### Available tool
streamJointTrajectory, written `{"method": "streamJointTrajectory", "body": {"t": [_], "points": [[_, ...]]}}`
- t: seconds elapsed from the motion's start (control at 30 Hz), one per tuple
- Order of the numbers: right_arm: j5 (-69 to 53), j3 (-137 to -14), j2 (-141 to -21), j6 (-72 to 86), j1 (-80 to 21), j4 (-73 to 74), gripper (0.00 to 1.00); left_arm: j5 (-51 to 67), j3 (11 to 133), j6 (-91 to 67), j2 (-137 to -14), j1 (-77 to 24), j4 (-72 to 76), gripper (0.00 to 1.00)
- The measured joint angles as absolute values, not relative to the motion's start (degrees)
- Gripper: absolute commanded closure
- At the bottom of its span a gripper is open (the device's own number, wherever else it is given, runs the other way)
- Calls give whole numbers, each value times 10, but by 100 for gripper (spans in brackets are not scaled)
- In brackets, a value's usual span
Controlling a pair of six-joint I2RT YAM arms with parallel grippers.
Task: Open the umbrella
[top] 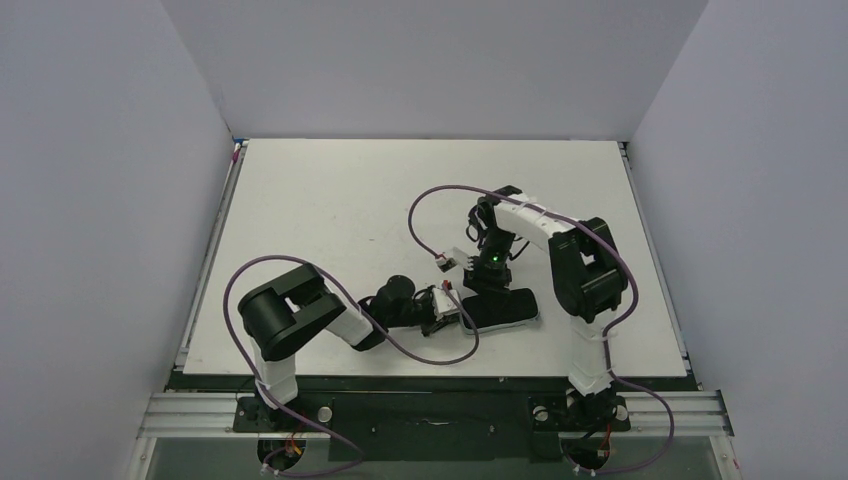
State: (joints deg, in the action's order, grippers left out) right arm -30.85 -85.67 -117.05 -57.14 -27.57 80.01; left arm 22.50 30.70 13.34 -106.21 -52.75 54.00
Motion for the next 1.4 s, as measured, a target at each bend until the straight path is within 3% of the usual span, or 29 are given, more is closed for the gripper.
{"method": "streamJointTrajectory", "body": {"t": [0.13,0.37,0.5,0.8,1.4], "points": [[-296,-840,-1154,-554,-280,781,100,223,316,115,-1065,-525,530,99],[-286,-831,-1145,-523,-285,766,100,215,317,97,-1064,-524,528,100],[-286,-831,-1145,-511,-285,763,100,216,308,104,-1059,-527,531,88],[-278,-827,-1136,-506,-291,750,100,228,298,118,-1052,-537,534,73],[-246,-786,-1082,-573,-324,696,100,217,258,139,-1045,-536,585,66]]}}
